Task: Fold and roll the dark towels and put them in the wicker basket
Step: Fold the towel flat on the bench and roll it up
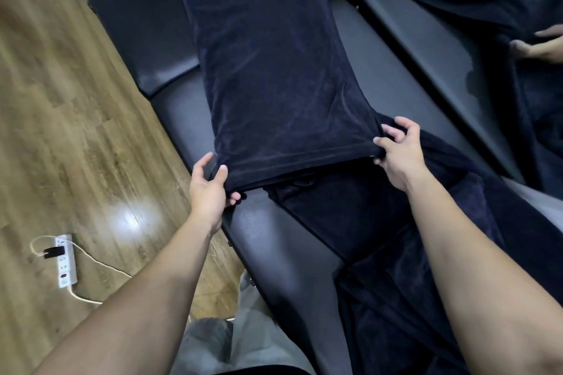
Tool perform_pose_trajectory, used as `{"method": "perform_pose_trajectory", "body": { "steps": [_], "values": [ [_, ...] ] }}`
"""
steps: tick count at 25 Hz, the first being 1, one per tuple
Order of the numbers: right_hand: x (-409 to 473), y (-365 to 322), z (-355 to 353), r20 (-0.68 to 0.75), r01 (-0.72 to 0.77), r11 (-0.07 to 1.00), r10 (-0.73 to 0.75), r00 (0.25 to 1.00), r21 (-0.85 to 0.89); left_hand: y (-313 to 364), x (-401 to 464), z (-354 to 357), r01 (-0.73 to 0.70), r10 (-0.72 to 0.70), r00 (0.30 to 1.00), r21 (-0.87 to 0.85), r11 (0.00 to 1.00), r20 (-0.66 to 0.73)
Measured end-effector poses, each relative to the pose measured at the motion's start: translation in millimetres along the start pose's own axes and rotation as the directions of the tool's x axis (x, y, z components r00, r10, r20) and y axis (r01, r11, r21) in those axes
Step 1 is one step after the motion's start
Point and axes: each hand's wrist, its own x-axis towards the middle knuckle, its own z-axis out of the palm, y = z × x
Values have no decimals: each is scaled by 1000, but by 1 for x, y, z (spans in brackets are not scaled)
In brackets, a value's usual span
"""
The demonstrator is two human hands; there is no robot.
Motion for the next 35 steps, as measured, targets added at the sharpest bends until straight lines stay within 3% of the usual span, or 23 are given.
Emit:
{"method": "perform_pose_trajectory", "body": {
  "steps": [4,7,13,18,21,26,28,30,33,35],
  "values": [
    [-4,-4,1,16,-2,972,-2,1000,233,9,-1,1,44,-38,999,-169,985,39],
    [-10,-15,5,98,-91,931,60,993,353,12,0,0,97,-67,988,-221,971,139],
    [-6,-16,-9,225,-134,961,79,971,240,12,2,-17,306,-215,933,-321,896,287],
    [3,-26,-20,331,-228,891,94,939,393,12,11,-26,340,-193,867,-261,904,460],
    [7,-28,-21,346,-262,875,118,931,408,18,18,-23,246,-173,894,-130,960,414],
    [11,-27,-9,289,-268,825,133,948,498,30,26,-5,92,-100,982,60,994,159],
    [14,-24,-5,279,-218,903,115,953,371,33,32,2,48,-54,997,104,993,53],
    [17,-18,-4,261,-78,991,48,964,105,32,38,6,23,-21,1000,165,986,-12],
    [20,-12,-4,223,167,937,-100,970,-308,29,42,8,2,4,999,185,983,-35],
    [22,-10,-5,202,216,913,-152,968,-347,26,41,6,-3,9,999,186,983,-31]
  ]
}}
